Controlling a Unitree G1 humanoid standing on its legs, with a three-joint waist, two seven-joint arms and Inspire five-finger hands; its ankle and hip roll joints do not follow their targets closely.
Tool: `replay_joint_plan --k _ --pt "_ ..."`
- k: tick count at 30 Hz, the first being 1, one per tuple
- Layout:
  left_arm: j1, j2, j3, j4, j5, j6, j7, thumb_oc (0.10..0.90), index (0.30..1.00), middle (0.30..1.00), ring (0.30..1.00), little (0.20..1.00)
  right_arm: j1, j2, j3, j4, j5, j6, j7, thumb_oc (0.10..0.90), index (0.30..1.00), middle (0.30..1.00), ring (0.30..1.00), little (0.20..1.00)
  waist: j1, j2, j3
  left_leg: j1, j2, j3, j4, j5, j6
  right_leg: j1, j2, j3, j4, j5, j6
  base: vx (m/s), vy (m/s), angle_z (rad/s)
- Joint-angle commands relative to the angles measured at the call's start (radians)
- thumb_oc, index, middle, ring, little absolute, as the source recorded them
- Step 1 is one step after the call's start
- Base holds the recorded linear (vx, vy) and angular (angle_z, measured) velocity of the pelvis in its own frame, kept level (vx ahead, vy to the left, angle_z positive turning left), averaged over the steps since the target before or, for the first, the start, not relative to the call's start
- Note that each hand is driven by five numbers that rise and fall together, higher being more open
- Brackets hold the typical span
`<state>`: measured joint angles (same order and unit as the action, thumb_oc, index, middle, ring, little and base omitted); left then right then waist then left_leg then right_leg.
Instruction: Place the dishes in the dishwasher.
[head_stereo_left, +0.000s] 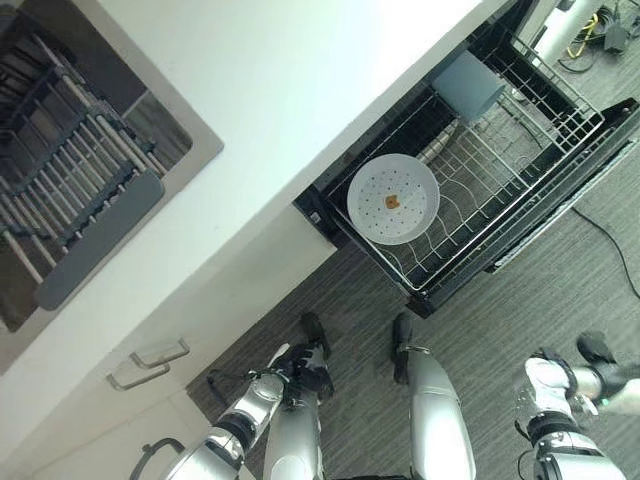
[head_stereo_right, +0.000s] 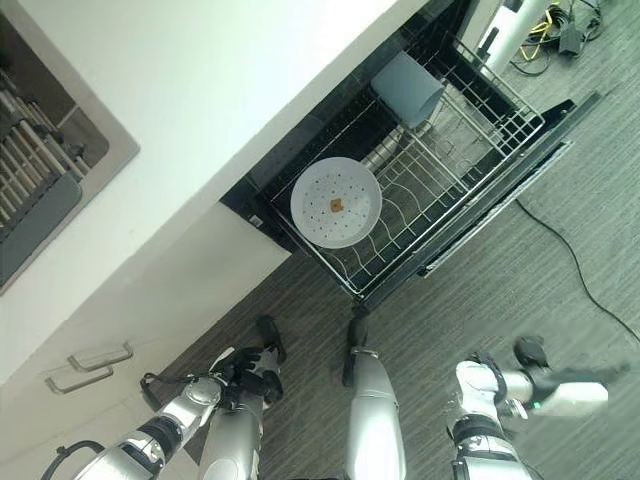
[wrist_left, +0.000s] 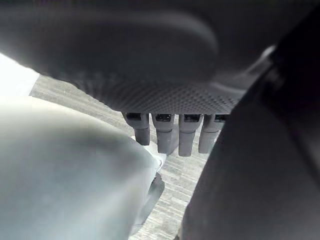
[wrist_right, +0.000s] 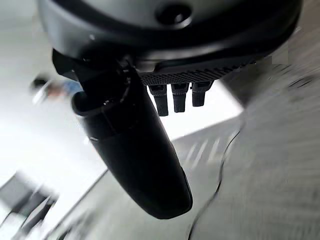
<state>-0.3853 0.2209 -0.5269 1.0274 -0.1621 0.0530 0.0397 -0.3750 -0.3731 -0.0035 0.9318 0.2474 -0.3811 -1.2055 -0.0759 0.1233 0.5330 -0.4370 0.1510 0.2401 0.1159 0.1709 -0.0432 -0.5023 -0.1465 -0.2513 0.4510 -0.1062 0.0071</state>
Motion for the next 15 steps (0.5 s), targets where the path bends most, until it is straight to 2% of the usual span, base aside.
replay_joint_plan --k 1,3,6,8,11,12,15 --pt "0.073 -0.032 -0.039 -0.007 -0.046 -0.028 -0.028 0.800 0.900 0.900 0.900 0.900 -0.018 -0.132 0.022 -0.087 -0.223 0.077 -0.089 0.800 0.900 0.900 0.900 0.900 0.011 -0.028 -0.013 -0.022 -0.036 -0.066 0.184 -0.278 -0.026 0.049 0.032 0.017 -0.038 -0.118 0.038 0.07 0.013 0.08" --pt "0.083 -0.022 -0.039 -0.002 -0.043 -0.050 -0.034 0.800 0.900 0.900 0.900 0.900 -0.043 -0.158 0.094 -0.086 -0.235 0.107 -0.020 0.800 0.900 0.900 0.900 0.900 0.021 -0.031 -0.013 -0.026 -0.040 -0.071 0.184 -0.275 -0.026 0.045 0.030 0.012 -0.034 -0.120 0.037 0.02 -0.017 0.04" --pt "0.104 0.007 -0.040 0.000 -0.006 -0.072 -0.048 0.800 0.900 0.900 0.900 0.900 -0.099 -0.193 0.199 -0.072 -0.249 0.107 0.056 0.800 0.900 0.900 0.900 0.900 0.053 -0.044 -0.013 -0.028 -0.043 -0.089 0.184 -0.268 -0.026 0.051 0.028 -0.002 -0.019 -0.129 0.031 -0.01 -0.085 0.08" --pt "0.111 0.019 -0.040 -0.001 0.005 -0.081 -0.059 0.800 0.900 0.900 0.900 0.900 -0.153 -0.223 0.241 -0.096 -0.310 0.113 0.060 0.800 0.900 0.900 0.900 0.900 0.071 -0.049 -0.013 -0.029 -0.048 -0.098 0.184 -0.261 -0.024 0.047 0.024 -0.010 0.004 -0.138 0.028 0.02 -0.079 0.17" --pt "0.121 0.028 -0.032 -0.005 0.017 -0.082 -0.076 0.800 0.900 0.900 0.900 0.900 -0.213 -0.255 0.272 -0.161 -0.384 0.081 0.053 0.800 0.900 0.900 0.900 0.900 0.085 -0.051 -0.013 -0.025 -0.055 -0.108 0.184 -0.254 -0.025 0.049 0.022 -0.015 0.027 -0.150 0.024 0.02 -0.022 0.04" --pt "0.125 0.031 -0.020 -0.005 0.047 -0.084 -0.088 0.800 0.900 0.900 0.900 0.900 -0.259 -0.276 0.299 -0.231 -0.457 0.084 0.060 0.800 0.900 0.900 0.900 0.900 0.098 -0.054 -0.013 -0.020 -0.059 -0.113 0.184 -0.250 -0.027 0.055 0.019 -0.018 0.037 -0.158 0.021 0.05 -0.004 0.03" --pt "0.128 0.032 -0.013 0.006 0.066 -0.091 -0.096 0.800 0.900 0.900 0.900 0.900 -0.292 -0.292 0.323 -0.277 -0.484 0.086 0.069 0.800 0.900 0.900 0.900 0.900 0.107 -0.057 -0.013 -0.021 -0.062 -0.119 0.193 -0.250 -0.028 0.057 0.016 -0.021 0.052 -0.166 0.018 0.04 0.004 0.09"
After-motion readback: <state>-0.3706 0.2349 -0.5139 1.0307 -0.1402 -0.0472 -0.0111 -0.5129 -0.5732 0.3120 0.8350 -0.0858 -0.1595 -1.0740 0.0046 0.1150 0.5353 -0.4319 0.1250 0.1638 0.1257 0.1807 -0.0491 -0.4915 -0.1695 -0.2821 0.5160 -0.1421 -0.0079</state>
